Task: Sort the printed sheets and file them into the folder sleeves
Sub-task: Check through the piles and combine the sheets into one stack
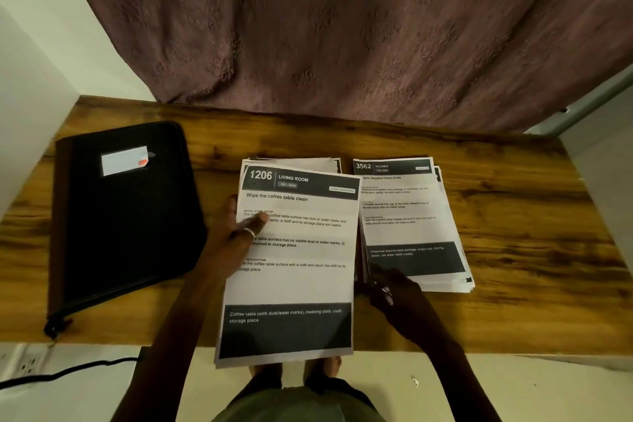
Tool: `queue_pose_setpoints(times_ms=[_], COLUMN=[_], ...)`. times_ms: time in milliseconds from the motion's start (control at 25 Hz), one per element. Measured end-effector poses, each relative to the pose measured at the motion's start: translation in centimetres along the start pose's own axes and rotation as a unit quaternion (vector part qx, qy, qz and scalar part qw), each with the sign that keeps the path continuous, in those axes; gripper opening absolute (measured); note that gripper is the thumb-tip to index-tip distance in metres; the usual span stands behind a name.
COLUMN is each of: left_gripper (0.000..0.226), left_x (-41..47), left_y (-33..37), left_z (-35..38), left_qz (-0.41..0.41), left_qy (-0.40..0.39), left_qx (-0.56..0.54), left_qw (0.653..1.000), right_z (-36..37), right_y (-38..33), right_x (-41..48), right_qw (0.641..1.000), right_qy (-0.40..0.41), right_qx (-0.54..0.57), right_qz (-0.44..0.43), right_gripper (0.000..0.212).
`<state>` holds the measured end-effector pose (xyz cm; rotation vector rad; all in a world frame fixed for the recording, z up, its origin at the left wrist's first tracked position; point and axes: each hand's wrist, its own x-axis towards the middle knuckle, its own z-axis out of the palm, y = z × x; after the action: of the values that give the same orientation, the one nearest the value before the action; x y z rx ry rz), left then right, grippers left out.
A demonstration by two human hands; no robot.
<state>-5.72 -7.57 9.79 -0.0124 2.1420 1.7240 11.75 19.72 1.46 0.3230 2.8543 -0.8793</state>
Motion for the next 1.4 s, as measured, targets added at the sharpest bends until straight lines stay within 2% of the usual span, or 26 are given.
queue_pose_setpoints(times_ms=[80,200,280,320,400,520,560,640,800,1000,1120,1240,1400], left_gripper=[0.032,0.035,0.035,0.033,0.033,0.038,0.039,0.038,0.037,0.040,0.042,0.044,0.080], left_x=[0.1,0.0,-0.1,-0.2,-0.3,-0.3,-0.4,-0.4,-0.5,-0.6,-0.5,-0.4,-0.4], left_y=[0.5,1.3,1.6,1.6,1.6,1.9,2.1,2.1,1.9,1.7,1.7,1.5,1.7], left_z=[-0.1,-0.3,-0.4,-0.4,-0.5,-0.3,-0.3,-0.4,-1.1,-1.9,-2.1,-1.9,-1.7], left_qz=[0.010,0.019,0.018,0.015,0.012,0.008,0.006,0.016,0.020,-0.002,-0.012,-0.009,0.033], left_qy=[-0.012,-0.030,-0.043,-0.050,-0.065,-0.078,-0.077,-0.084,-0.107,-0.107,-0.117,-0.135,-0.126], left_qx=[0.000,0.007,0.004,0.002,-0.001,0.012,0.020,0.030,0.024,-0.023,-0.032,-0.028,-0.039], left_qw=[1.000,0.999,0.999,0.999,0.998,0.997,0.997,0.996,0.994,0.994,0.993,0.990,0.991], right_z=[-3.2,-7.7,-10.4,-11.6,-14.3,-16.5,-16.3,-15.3,-13.2,-14.0,-13.9,-13.4,-13.2], right_y=[-1.5,-3.5,-5.5,-6.5,-9.8,-15.5,-17.1,-19.5,-20.7,-20.5,-20.2,-20.1,-19.8], right_x=[1.1,3.2,4.9,5.8,8.1,11.5,12.5,14.1,15.7,16.3,16.9,17.5,18.0], right_qw=[0.985,0.930,0.885,0.878,0.906,0.968,0.979,0.976,0.951,0.942,0.937,0.935,0.942], right_qy=[0.010,0.105,0.141,0.144,0.114,-0.006,-0.035,-0.083,-0.193,-0.220,-0.273,-0.289,-0.280], right_qx=[0.165,0.345,0.441,0.455,0.408,0.232,0.147,0.027,0.029,0.107,0.039,-0.002,0.014], right_qz=[0.055,0.070,0.040,0.031,0.002,-0.097,-0.138,-0.200,-0.241,-0.231,-0.214,-0.204,-0.185], right_gripper=[0.023,0.025,0.046,0.055,0.056,0.041,0.039,0.042,0.040,0.040,0.039,0.038,0.039])
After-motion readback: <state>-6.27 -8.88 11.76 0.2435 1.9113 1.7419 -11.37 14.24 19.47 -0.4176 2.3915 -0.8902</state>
